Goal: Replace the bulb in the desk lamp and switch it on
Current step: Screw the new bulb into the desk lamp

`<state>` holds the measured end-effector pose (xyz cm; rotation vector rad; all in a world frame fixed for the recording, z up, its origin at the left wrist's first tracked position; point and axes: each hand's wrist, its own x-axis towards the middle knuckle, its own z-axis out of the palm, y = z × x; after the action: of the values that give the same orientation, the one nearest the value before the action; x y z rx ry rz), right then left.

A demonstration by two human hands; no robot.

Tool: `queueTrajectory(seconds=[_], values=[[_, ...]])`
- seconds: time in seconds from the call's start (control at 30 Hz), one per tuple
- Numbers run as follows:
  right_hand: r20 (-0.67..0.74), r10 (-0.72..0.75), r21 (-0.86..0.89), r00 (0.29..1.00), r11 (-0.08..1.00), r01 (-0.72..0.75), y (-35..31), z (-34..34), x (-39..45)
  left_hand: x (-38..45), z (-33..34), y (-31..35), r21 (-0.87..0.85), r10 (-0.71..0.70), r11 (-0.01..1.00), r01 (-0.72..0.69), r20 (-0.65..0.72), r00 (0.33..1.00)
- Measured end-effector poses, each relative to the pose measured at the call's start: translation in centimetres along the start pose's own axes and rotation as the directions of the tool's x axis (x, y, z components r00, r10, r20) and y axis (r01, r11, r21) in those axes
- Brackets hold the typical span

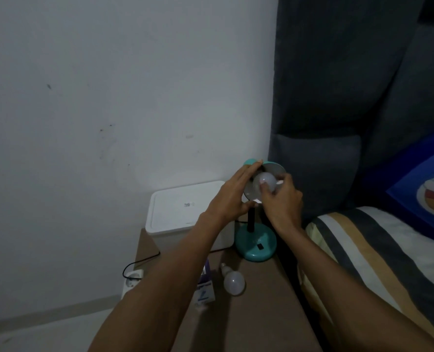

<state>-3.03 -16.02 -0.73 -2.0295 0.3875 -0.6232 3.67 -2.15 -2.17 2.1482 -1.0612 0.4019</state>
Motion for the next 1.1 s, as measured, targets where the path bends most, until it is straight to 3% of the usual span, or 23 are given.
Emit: queueTrajectory(seconds=[0.07, 0.23, 0.33, 0.5, 0.67, 0.83, 0.97, 1.1], values=[[-0.011, 0.056, 0.013, 0.998, 0.998, -0.056, -0.14, -0.02, 0.03, -0.07, 0.02, 0.16, -0.004, 0.010, 1.000, -0.010, -0.007, 1.000], [-0.061, -0.047, 0.024, 0.997, 0.999, 0.049, -0.54, 0.36, -0.22, 0.04, 0.05, 0.10, -0.003, -0.001, 1.000, 0.001, 0.000, 1.000], [-0.017, -0.069, 0.041, 0.997, 0.997, 0.070, -0.37, 0.54, -0.34, 0.07, 0.20, -0.13, 0.005, -0.019, 1.000, 0.019, 0.005, 1.000], [-0.045, 0.031, 0.091, 0.998, 0.995, -0.027, -0.20, 0.53, -0.06, -0.01, 0.10, -0.21, -0.006, -0.014, 1.000, 0.014, 0.008, 1.000], [-0.084, -0.015, 0.033, 0.996, 0.999, 0.018, -0.75, 0.62, 0.02, 0.00, 0.16, -0.34, -0.023, -0.009, 1.000, 0.009, 0.001, 1.000], [-0.007, -0.088, 0.027, 0.996, 0.996, 0.088, -0.34, 0.40, 0.12, -0.04, 0.17, -0.44, -0.017, -0.020, 1.000, 0.020, 0.000, 1.000], [-0.029, -0.009, 0.055, 1.000, 0.998, 0.010, -0.17, -0.08, 0.45, -0.04, 0.14, -0.45, -0.017, -0.024, 1.000, 0.024, -0.004, 1.000], [-0.055, -0.072, -0.016, 0.996, 0.997, 0.071, -0.14, -0.06, 0.64, -0.02, 0.13, -0.30, -0.021, -0.025, 0.999, 0.024, -0.004, 1.000]])
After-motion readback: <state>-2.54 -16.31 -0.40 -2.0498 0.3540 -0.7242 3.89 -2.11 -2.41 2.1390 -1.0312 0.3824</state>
